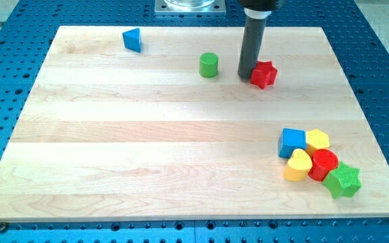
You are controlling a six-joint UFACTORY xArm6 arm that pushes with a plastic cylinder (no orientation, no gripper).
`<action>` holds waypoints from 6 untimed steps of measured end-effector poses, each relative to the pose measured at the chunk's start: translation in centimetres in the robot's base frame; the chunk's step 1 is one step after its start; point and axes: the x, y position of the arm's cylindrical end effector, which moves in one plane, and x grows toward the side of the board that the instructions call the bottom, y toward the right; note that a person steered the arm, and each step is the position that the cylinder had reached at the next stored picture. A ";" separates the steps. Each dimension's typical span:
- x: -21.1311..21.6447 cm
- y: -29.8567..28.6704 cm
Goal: Push the red star into the group of blocks
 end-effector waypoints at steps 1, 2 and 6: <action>-2.1 -0.4; -2.0 2.0; 11.4 5.8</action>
